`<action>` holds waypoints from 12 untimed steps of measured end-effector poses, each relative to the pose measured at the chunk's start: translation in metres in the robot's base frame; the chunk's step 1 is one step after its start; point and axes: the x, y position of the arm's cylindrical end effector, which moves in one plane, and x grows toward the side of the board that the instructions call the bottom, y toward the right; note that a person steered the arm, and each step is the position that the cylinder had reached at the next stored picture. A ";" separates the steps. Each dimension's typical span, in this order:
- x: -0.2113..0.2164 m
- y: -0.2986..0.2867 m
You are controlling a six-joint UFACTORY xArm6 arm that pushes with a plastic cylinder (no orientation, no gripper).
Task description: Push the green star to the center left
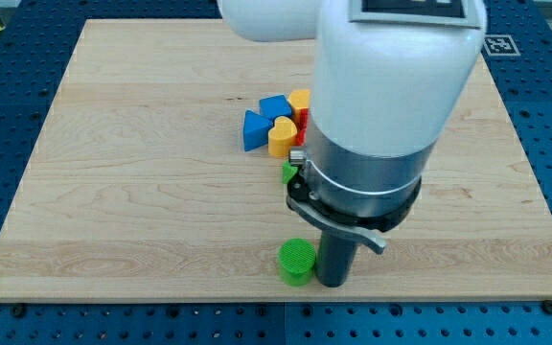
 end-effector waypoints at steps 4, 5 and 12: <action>0.000 -0.013; -0.015 0.007; -0.115 -0.053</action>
